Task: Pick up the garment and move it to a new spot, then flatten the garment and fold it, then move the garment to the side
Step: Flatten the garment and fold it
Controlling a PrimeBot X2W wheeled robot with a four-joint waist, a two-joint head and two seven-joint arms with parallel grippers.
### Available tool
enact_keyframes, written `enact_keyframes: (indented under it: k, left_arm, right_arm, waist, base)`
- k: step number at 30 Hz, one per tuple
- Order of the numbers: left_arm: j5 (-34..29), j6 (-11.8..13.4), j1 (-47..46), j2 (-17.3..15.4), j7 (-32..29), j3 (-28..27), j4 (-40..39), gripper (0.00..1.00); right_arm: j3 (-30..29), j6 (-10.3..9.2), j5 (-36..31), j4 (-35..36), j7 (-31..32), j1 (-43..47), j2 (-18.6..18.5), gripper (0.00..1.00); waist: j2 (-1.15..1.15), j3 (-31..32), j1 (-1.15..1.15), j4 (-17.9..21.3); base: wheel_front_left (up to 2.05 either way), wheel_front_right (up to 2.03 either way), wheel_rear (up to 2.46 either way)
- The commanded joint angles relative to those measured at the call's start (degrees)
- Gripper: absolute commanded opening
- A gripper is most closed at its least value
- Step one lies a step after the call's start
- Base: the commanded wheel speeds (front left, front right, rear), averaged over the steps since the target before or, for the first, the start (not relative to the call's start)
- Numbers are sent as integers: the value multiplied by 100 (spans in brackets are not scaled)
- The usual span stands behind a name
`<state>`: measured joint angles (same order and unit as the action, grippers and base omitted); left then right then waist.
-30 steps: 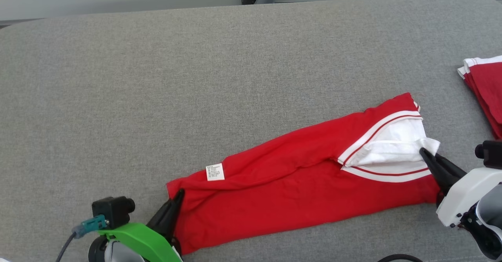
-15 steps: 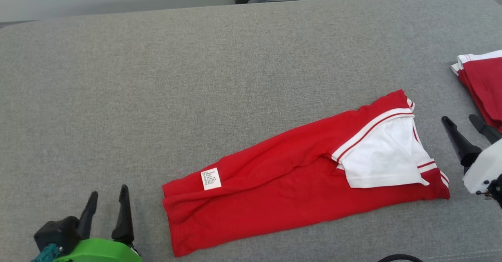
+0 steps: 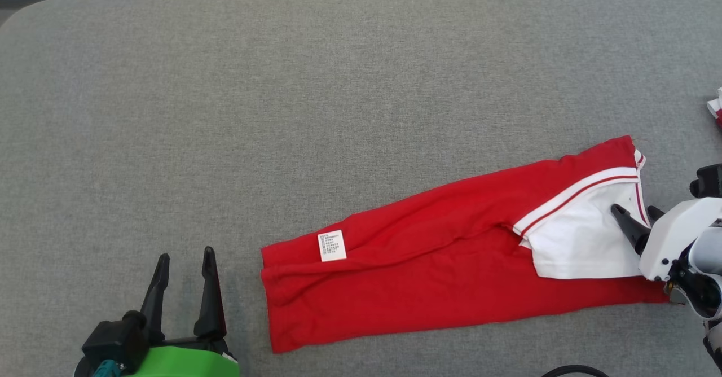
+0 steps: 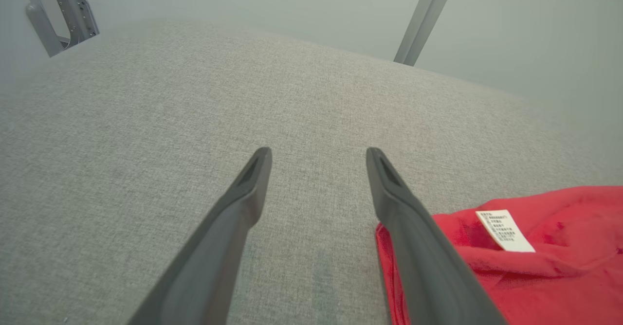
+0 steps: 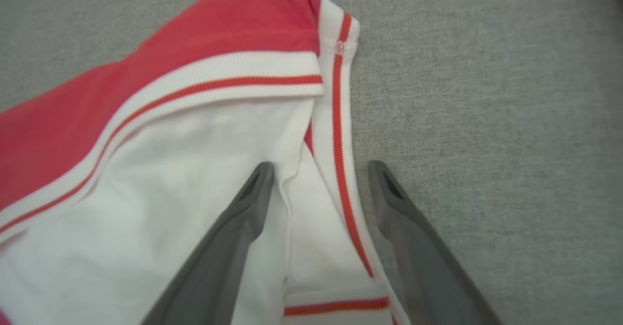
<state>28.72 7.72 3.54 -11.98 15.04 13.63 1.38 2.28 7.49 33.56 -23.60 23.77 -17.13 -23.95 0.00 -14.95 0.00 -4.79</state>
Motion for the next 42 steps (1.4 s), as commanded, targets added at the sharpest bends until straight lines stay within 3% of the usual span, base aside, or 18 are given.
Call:
enact_keyframes:
  k: [1, 4, 5, 6, 10, 14, 21, 26, 30, 34, 42]
  left_arm:
    - [-66, -56, 19, 45, 15, -49, 42, 100]
    - [-302, -387, -2, 301, 15, -190, 202, 100]
    - [-363, -477, -10, 374, 15, -242, 255, 100]
    - [-416, -564, -20, 439, 15, -300, 311, 100]
    - [-579, -879, -6, 674, 15, -554, 507, 100]
    - [-744, -1169, 71, 782, 15, -706, 698, 100]
    - [-929, -1373, 166, 880, 16, -915, 895, 100]
    - [-842, -1412, 295, 905, 16, -900, 901, 100]
    - [-766, -1337, 421, 904, 16, -760, 886, 100]
    - [-682, -1270, 444, 902, 16, -600, 860, 100]
    - [-785, -1234, 261, 900, 16, -379, 965, 100]
  right_arm:
    - [54, -1, 80, -89, 102, -28, 24, 100]
    - [157, 0, 439, -317, 373, -40, 69, 100]
    - [212, 0, 517, -353, 433, -49, 54, 59]
    - [255, 0, 649, -332, 439, -71, 41, 0]
    - [206, 6, 1362, -122, 354, -161, -63, 0]
    - [-77, -1, 1901, -113, 416, -107, -412, 0]
    - [-865, -1, 2059, -152, 259, 51, -1191, 0]
    - [-826, -1, 1986, 827, 280, 345, -1409, 0]
    - [-247, -1, 1758, 1940, 511, 577, -1076, 0]
    - [614, -1, 1395, 2602, 693, 716, -413, 0]
    - [2069, -1, 404, 1862, 393, 238, 931, 0]
  waist:
    - [0, -63, 0, -89]
    - [0, -56, 0, -132]
    - [0, -52, 0, -139]
    - [0, -46, 0, -139]
    - [0, 33, 0, -79]
    - [0, 182, 0, 9]
    - [0, 415, 0, 89]
    - [0, 589, 0, 129]
    - [0, 694, 0, 225]
    - [0, 695, 0, 265]
    - [0, 525, 0, 196]
  base:
    - [0, 0, 0]
    - [0, 0, 0]
    - [0, 0, 0]
    - [0, 0, 0]
    - [0, 0, 0]
    - [0, 0, 0]
    - [0, 0, 0]
    - [0, 0, 0]
    - [0, 0, 0]
    - [0, 0, 0]
    - [0, 0, 0]
